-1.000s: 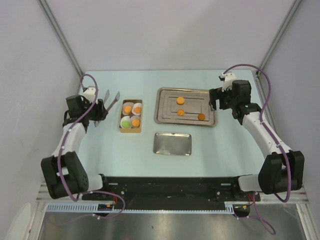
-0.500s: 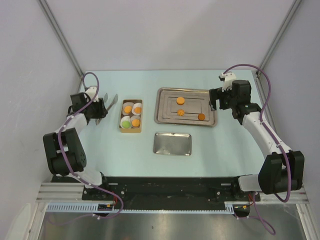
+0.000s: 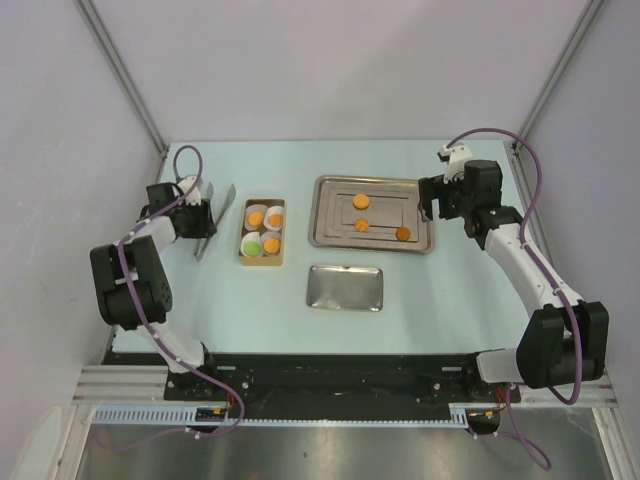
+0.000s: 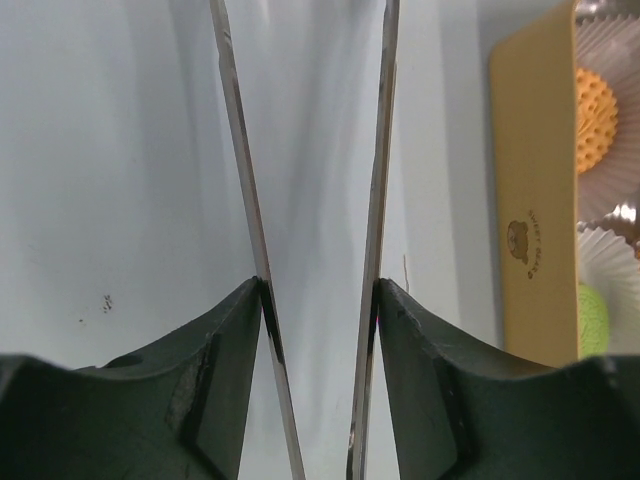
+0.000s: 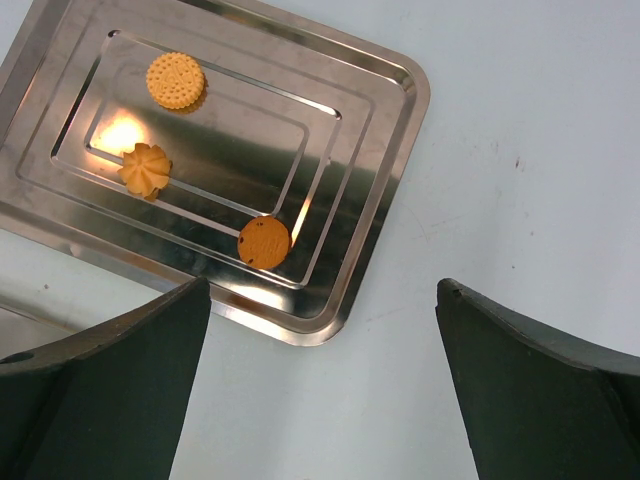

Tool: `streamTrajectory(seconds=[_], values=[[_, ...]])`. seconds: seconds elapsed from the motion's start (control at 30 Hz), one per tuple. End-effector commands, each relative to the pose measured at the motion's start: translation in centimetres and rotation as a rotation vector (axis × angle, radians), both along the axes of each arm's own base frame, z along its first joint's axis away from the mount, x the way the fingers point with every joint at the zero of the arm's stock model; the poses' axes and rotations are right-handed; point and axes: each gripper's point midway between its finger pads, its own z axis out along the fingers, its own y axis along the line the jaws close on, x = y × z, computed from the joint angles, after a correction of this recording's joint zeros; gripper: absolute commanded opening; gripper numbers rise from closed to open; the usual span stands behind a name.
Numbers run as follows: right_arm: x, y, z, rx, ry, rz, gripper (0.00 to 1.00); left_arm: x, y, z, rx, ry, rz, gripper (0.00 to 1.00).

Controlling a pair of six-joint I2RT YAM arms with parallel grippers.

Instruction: Pack the cookies

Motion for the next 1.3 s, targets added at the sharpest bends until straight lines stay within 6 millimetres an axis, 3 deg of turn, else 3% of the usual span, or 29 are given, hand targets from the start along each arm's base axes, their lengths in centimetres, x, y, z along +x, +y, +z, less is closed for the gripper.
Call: streamTrajectory(seconds=[0.0, 0.33, 0.53, 0.7, 1.03, 1.2, 1.27], values=[[0.7, -0.2, 1.1, -0.013, -0.043, 0.0, 1.0, 0.3, 0.8, 0.4, 0.036, 0.01, -0.02, 0.54], [0.6, -0.1, 1.2, -0.011, -0.046, 0.006, 1.0, -0.4, 0.9, -1.3, 0.04, 0.097, -0.035, 0.56], [0.5, 0.1, 1.1, -0.012, -0.041, 0.02, 1.0, -0.6, 0.9, -1.1, 0.04, 0.112, -0.043, 0.57], [0.3, 0.1, 1.5, -0.006, -0.049, 0.025, 1.0, -0.6, 0.7, -0.5, 0.031, 0.105, -0.042, 0.66], [-0.1, 0.4, 2.3, 0.012, -0.065, 0.037, 1.0, -1.0, 0.6, 3.3, 0.045, 0.042, -0.022, 0.7], [-0.4, 1.0, 2.4, 0.043, -0.055, 0.069, 1.0, -1.6, 0.5, 7.9, 0.065, -0.044, -0.008, 0.72], [-0.6, 1.4, 1.5, 0.068, -0.019, 0.079, 1.0, -1.9, 0.1, 9.4, 0.056, -0.074, -0.017, 0.72]])
